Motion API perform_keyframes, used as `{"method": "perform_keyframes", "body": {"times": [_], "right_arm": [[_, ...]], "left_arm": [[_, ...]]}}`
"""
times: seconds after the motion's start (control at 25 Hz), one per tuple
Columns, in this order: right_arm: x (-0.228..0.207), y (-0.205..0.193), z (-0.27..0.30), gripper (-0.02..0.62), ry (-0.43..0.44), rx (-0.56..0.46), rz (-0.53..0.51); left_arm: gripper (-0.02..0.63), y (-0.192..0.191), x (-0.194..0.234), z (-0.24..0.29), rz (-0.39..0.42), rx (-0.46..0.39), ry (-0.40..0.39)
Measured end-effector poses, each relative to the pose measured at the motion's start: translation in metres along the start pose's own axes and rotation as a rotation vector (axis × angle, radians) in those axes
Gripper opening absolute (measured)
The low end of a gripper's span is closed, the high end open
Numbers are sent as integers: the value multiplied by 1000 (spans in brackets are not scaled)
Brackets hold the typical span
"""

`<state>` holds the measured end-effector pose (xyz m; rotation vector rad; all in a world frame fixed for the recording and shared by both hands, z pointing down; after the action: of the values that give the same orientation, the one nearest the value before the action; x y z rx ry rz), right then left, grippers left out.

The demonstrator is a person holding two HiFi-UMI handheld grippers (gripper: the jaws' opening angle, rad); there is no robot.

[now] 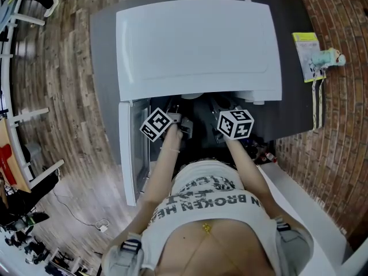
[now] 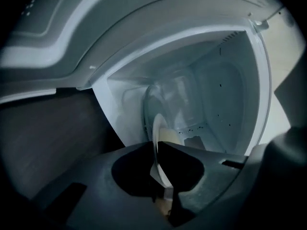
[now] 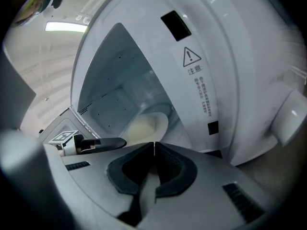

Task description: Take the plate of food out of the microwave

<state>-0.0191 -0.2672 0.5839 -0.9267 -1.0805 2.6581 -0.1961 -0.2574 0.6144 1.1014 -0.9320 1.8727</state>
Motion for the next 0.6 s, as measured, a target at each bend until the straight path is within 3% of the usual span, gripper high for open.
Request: {"method": "perform_keyframes", "body": {"times": [0.24,0.4,0.6], "right_arm": [[2,-6,3,11,55,26,60],[3,-9,6,74,129,20,198],[-3,-13,14,100,195,1,379]], "left_arm": [[29,0,0,-4,-45,3,-11],[28,-2,0,-8,-64,4,-9],[26,-8,2,-15,-94,8,-4]]}}
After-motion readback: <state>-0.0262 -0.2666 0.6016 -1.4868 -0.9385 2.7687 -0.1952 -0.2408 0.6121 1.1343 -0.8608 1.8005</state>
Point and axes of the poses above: the fingertips, and each gripper's own axes: z forward along the fingers, x to its left, y out of its top, the point moved 5 cm from there along -z, backward along the fingers, and after that the axes turned 1 degree about -x, right-handed, at the moved point
